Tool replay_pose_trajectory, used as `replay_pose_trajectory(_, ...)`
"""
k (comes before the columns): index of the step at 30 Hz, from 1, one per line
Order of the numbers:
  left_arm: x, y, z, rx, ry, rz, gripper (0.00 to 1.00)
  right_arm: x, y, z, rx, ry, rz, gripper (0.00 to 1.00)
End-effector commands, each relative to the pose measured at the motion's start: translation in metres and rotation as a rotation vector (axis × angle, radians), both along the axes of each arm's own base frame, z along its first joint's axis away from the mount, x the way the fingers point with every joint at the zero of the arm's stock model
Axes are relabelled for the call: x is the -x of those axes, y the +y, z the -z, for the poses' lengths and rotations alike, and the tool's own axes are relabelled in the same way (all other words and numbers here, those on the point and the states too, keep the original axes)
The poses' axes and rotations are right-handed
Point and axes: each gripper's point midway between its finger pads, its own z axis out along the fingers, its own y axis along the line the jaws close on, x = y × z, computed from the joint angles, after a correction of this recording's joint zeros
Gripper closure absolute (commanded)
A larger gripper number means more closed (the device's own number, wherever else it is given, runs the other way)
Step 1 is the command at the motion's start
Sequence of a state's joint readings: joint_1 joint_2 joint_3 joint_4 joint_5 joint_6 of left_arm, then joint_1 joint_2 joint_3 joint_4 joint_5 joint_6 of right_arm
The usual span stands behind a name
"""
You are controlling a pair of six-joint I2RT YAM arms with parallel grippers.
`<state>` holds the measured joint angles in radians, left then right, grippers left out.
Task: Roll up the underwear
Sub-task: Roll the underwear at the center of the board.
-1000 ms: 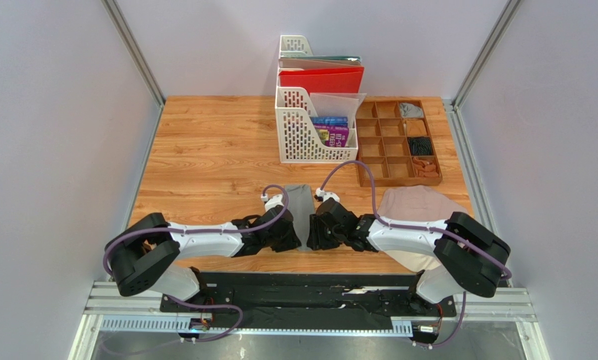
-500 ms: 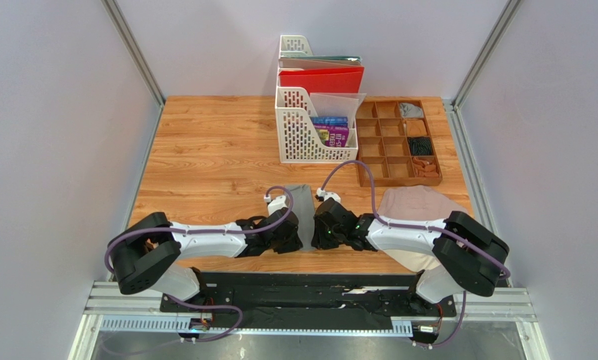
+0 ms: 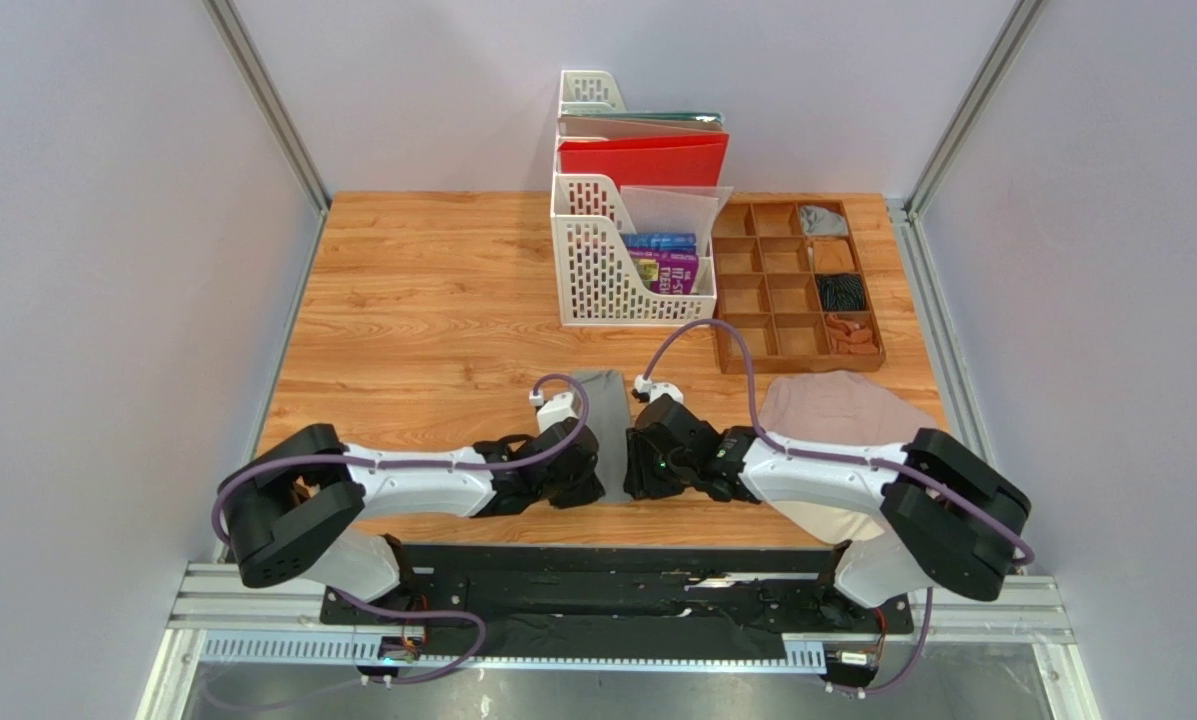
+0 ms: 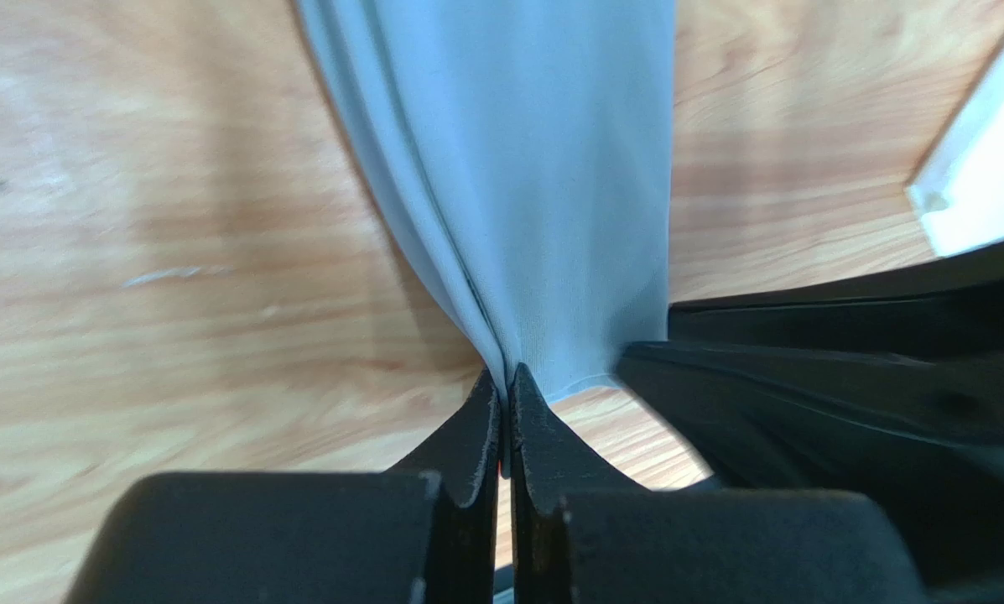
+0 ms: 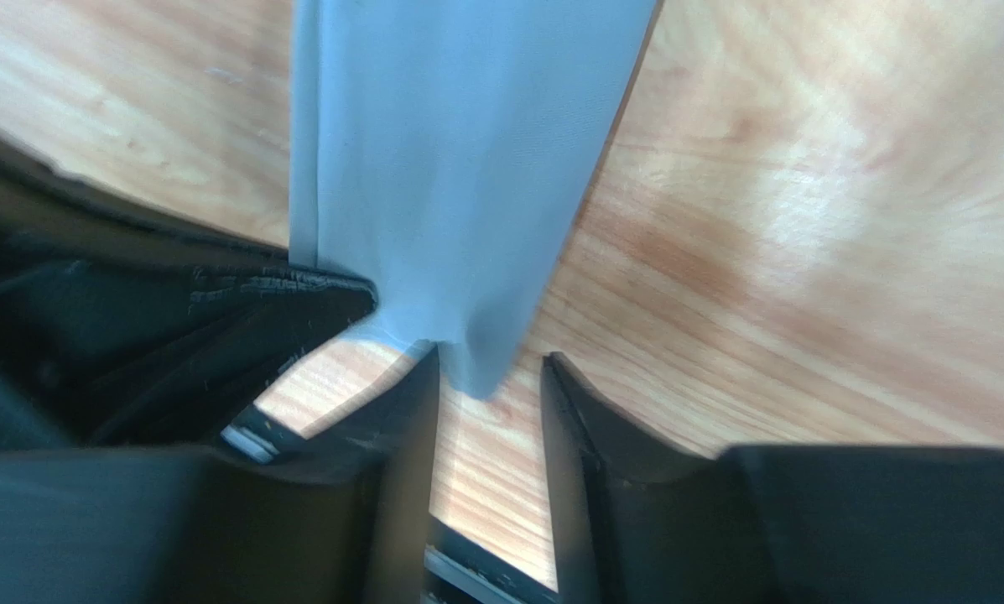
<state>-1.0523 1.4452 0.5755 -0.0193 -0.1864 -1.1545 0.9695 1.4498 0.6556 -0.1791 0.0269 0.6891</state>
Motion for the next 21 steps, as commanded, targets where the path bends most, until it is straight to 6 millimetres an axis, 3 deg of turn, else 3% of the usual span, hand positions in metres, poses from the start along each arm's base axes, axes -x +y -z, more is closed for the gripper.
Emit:
replay_pose_trajectory(1, 0.006, 0.015, -0.013, -0.069, -0.013, 0.050, 1.00, -0.013, -0.002, -0.041, -0.014, -0.170, -0.076, 0.57)
replay_pose_trajectory(5, 0.006, 0.023, -0.021, -0.069, 0.018, 0.085, 1.00, -0.012, -0.005, -0.069, -0.049, -0.290, -0.189, 0.49)
replay_pose_trajectory(8, 0.008, 0.027, -0.026, -0.053, 0.040, 0.126, 1.00, -0.005, -0.002, -0.078, -0.094, -0.359, -0.275, 0.47)
replay_pose_trajectory(12, 0.010, 0.031, -0.035, -0.010, 0.074, 0.164, 1.00, 0.018, 0.013, -0.081, -0.131, -0.418, -0.419, 0.46)
replay_pose_trajectory(16, 0.007, 0.034, -0.046, 0.031, 0.102, 0.196, 1.00, 0.027, 0.024, -0.082, -0.111, -0.509, -0.473, 0.46)
replay_pose_trajectory(21, 0.006, 0.035, -0.047, 0.065, 0.162, 0.226, 1.00, 0.038, 0.047, -0.097, -0.138, -0.677, -0.498, 0.46)
